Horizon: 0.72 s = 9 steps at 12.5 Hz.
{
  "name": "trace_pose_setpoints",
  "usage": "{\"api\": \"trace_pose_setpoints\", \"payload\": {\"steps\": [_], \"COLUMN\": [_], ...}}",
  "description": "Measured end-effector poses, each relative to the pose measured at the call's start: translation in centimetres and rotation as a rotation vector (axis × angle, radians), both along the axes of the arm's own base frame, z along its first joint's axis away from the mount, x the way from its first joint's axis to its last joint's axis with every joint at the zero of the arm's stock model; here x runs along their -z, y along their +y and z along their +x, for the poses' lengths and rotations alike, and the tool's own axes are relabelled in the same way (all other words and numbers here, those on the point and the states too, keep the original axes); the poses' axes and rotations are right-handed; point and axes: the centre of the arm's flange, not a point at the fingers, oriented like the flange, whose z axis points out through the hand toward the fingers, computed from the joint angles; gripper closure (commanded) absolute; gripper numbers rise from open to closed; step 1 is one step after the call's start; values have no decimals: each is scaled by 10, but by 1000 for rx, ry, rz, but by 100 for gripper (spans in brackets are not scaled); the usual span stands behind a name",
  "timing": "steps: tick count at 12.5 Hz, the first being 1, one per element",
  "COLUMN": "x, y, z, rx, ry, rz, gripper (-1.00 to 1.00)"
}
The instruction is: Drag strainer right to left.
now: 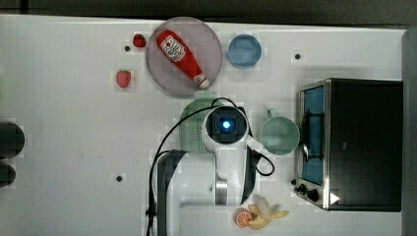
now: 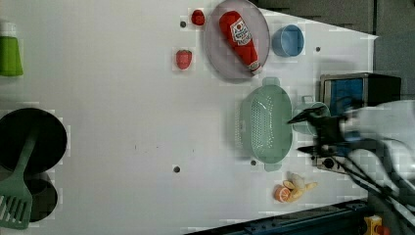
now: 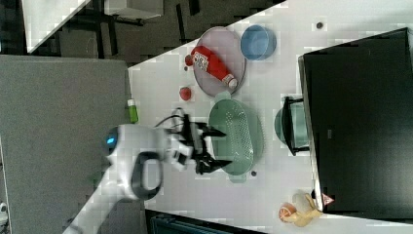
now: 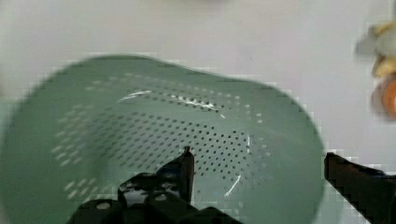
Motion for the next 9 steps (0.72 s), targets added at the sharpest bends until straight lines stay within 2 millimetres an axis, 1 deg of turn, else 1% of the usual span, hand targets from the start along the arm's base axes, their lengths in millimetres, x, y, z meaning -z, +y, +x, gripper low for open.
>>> {"api": "trace_pose_setpoints", "payload": {"steps": [1, 2, 3, 5, 7, 9], "x": [31, 52, 67, 85, 93, 102], "y": [0, -2, -4, -2, -2, -6], "z": [-3, -6, -11, -7, 0, 7], "rx": [28, 45, 66, 71, 99, 149], "ry": [33, 40, 30, -8, -54, -99], "rz": [-6, -10, -13, -10, -8, -20], "gripper": [-100, -100, -100, -100, -100, -100]}}
